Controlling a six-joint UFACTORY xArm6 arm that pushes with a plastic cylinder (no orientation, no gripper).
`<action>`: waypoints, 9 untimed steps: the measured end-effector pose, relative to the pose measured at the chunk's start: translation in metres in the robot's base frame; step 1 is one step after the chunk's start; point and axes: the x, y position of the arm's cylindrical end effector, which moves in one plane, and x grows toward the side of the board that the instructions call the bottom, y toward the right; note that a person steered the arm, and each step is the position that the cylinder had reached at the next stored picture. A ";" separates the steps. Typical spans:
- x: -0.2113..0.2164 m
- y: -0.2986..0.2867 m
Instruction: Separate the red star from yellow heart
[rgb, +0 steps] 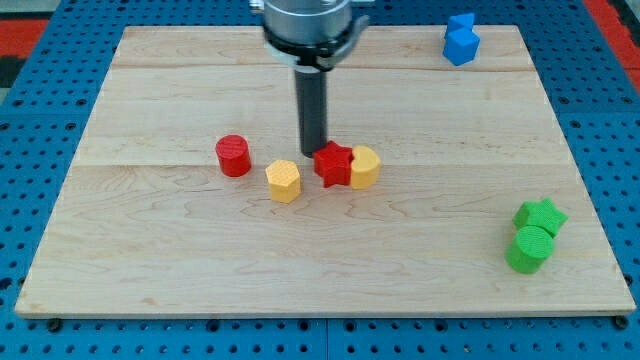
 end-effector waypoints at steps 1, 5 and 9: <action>0.000 0.003; 0.012 0.058; 0.068 0.095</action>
